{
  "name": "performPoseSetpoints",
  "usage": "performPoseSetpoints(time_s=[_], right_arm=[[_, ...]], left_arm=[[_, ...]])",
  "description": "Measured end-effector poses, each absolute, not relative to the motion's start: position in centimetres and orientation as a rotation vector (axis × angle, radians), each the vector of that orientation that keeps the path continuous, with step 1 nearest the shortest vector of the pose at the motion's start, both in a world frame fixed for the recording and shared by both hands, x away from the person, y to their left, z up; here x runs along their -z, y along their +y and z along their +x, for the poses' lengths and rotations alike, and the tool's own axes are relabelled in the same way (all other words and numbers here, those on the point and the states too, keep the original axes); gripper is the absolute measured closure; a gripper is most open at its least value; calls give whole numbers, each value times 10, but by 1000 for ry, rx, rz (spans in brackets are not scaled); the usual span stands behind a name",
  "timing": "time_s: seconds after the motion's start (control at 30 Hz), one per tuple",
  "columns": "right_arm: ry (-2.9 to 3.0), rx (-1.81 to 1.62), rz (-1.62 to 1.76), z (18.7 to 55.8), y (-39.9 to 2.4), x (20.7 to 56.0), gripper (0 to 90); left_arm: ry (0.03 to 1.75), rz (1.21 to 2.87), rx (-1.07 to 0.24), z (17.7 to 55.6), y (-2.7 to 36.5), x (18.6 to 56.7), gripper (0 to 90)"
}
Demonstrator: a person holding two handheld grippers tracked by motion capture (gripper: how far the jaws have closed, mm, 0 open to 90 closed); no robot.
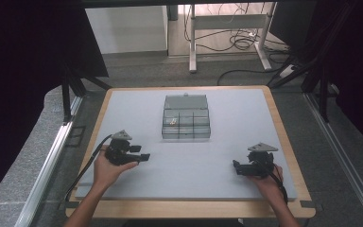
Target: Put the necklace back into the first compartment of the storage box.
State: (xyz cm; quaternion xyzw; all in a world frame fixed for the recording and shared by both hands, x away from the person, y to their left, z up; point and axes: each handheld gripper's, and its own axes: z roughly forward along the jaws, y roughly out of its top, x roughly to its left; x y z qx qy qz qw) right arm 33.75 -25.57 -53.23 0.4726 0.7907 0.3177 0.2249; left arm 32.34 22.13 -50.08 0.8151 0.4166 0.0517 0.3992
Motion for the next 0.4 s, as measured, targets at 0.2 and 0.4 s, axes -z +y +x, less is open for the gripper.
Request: performPoseSetpoints(time_s=[0.2, 0.4], right_arm=[[2181, -878, 1303, 338, -256, 532, 59], [2180, -877, 1304, 337, -256, 532, 58]], left_arm=[[1087, 2071, -170, 317, 230, 510, 414], [1147, 2139, -168, 323, 235, 527, 382]])
